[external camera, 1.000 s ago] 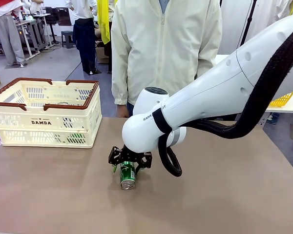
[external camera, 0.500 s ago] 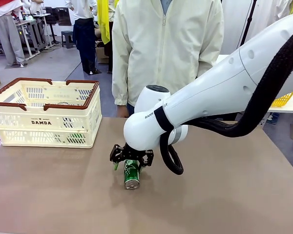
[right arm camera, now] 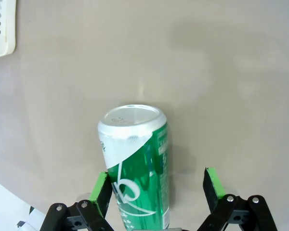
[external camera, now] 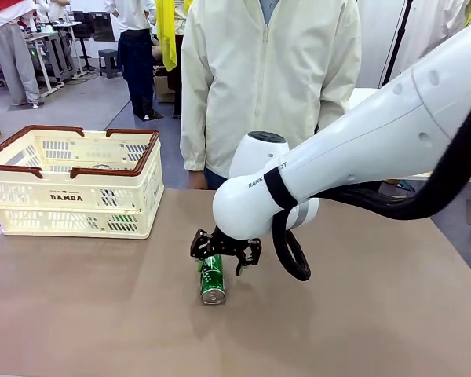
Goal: Place the drinks into the Shopping basket.
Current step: Pick up one drink and place it into the Shopping basket.
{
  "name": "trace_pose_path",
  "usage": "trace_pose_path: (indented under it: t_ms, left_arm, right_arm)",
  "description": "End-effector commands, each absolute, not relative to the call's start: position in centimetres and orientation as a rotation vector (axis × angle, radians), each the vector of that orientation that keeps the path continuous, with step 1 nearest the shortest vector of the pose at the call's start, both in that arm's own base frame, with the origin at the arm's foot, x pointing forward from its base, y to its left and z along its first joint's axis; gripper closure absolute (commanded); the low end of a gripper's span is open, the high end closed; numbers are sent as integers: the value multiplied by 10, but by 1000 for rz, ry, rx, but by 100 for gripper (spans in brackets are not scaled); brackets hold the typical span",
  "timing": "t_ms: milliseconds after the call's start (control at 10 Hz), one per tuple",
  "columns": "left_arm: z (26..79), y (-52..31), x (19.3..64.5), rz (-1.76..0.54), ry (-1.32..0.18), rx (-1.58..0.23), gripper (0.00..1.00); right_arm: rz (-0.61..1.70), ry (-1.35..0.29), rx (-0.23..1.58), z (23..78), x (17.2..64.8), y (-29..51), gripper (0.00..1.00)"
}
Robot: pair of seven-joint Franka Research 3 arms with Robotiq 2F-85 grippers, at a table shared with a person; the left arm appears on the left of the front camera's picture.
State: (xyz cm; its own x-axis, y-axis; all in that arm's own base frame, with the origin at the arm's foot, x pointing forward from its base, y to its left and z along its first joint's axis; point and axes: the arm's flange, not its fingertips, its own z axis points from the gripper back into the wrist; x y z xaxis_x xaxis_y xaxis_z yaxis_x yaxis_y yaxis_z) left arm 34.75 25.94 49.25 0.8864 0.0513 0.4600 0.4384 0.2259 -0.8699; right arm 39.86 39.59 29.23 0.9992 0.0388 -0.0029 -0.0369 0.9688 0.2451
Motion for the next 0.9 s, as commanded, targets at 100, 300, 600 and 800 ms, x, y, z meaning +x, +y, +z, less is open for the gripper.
trace_pose_path:
  t_ms: [100, 300, 600, 800]
  left_arm:
    - [497, 258, 348, -266, -444, -1340, 0]
    - [497, 258, 348, -266, -444, -1340, 0]
    - [497, 258, 348, -266, -444, -1340, 0]
    - [497, 258, 348, -266, -444, -1340, 0]
  right_arm:
    - [-7, -64, 458, 332, 380, 348, 0]
    - [-50, -80, 626, 350, 366, 296, 0]
    - [-85, -40, 741, 378, 324, 200, 0]
    - [-73, 22, 1070, 410, 297, 117, 0]
